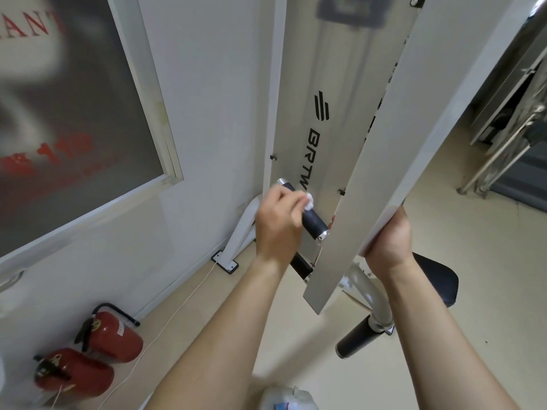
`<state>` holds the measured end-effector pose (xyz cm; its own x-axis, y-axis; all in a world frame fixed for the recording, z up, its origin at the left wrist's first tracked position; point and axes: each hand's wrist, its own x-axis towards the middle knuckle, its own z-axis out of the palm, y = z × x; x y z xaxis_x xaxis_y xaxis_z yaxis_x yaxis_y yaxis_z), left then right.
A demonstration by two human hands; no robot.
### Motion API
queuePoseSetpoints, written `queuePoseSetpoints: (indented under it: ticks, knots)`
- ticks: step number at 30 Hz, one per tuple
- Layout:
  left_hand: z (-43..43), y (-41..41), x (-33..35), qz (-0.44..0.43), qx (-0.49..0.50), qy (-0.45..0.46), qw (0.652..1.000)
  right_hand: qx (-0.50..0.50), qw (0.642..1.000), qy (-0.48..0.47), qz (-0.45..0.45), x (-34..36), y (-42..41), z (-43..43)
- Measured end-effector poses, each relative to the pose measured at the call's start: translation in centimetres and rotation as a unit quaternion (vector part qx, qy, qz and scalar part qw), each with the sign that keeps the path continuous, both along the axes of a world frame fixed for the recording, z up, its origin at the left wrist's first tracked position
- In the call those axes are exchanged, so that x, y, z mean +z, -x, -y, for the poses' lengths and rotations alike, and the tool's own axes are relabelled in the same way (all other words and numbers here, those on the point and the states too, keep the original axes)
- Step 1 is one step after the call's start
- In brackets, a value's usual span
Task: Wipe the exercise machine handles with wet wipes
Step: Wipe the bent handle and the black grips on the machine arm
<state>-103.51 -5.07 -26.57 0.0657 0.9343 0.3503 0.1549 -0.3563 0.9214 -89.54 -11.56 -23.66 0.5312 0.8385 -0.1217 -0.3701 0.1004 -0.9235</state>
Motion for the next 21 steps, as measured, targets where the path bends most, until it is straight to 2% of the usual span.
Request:
queuePoseSetpoints:
  ticks: [3,5,9,10,14,16,21]
  knots:
    - [-1.2,-0.2,0.8,-0.045,0.034,-0.027,0.998,0.001,1.000,0.002,-0.006,0.0,0.1,-0.2]
    - [0.9,-0.6,0.1,-0.073,0.000,-0.019,0.997,0.013,1.000,-0.005,-0.007,-0.4,-0.2,-0.3]
    - [3.4,-0.1,-1.2,-0.121,-0.050,-0.093,0.987,0.016,1.000,-0.004,-0.003,-0.7,-0.5,-0.1]
    - [2.3,0.1,-1.0,-0.111,-0.026,-0.102,0.988,0.019,1.000,-0.003,-0.001,-0.6,-0.4,-0.1]
    - [-1.3,0.1,-0.3,0.013,0.048,-0.021,0.999,0.011,1.000,0.000,0.005,-0.7,-0.4,-0.1]
    - [0.3,-0.5,-1.1,0.020,0.073,-0.004,0.997,0.015,1.000,0.004,0.007,-0.7,-0.4,-0.2]
    - [4.5,-1.3,-3.9,0.093,0.032,0.033,0.995,0.024,0.999,-0.016,0.017,-0.9,-0.8,-0.5]
